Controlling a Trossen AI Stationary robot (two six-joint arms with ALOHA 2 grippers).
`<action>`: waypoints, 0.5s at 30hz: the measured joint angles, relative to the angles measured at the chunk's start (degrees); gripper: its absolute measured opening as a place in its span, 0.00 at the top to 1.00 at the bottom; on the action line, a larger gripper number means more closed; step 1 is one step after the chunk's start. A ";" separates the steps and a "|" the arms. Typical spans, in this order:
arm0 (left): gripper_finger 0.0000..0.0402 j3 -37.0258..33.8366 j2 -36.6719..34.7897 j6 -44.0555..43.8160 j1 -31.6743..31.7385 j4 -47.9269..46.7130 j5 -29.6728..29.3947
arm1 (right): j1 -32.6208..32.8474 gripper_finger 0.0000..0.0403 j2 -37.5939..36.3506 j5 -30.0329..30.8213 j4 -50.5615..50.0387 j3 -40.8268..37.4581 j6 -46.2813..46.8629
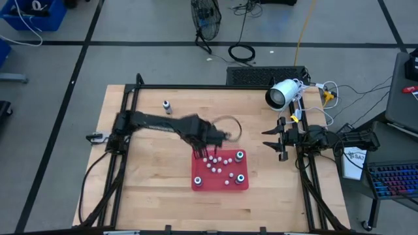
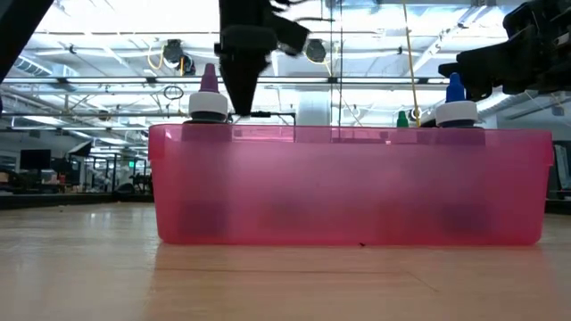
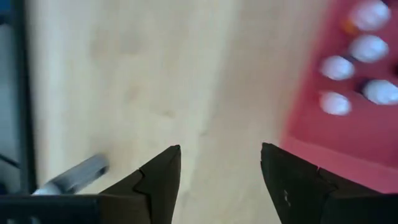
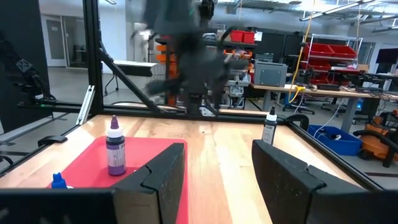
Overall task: Pick & Place food coloring
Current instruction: Put the small black food coloring bottle into the red bin
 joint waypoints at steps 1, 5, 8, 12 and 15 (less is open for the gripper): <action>0.46 -0.02 -1.51 -1.12 0.96 -0.72 -0.71 | 0.00 0.56 0.00 0.00 0.00 -0.01 -0.02; 0.48 -3.81 -10.04 -7.09 6.04 -1.09 -2.75 | 0.01 0.56 0.00 0.00 -0.04 0.00 -0.02; 0.48 -9.20 -17.94 -10.13 10.99 1.54 -3.61 | 0.00 0.57 0.00 0.00 0.09 0.00 0.00; 0.47 -17.41 -27.58 -13.34 19.09 5.90 -3.25 | 0.01 0.56 0.00 0.00 0.09 0.00 -0.01; 0.45 -22.79 -32.11 -17.17 25.99 8.93 0.07 | 0.01 0.56 0.02 0.00 0.09 0.00 -0.02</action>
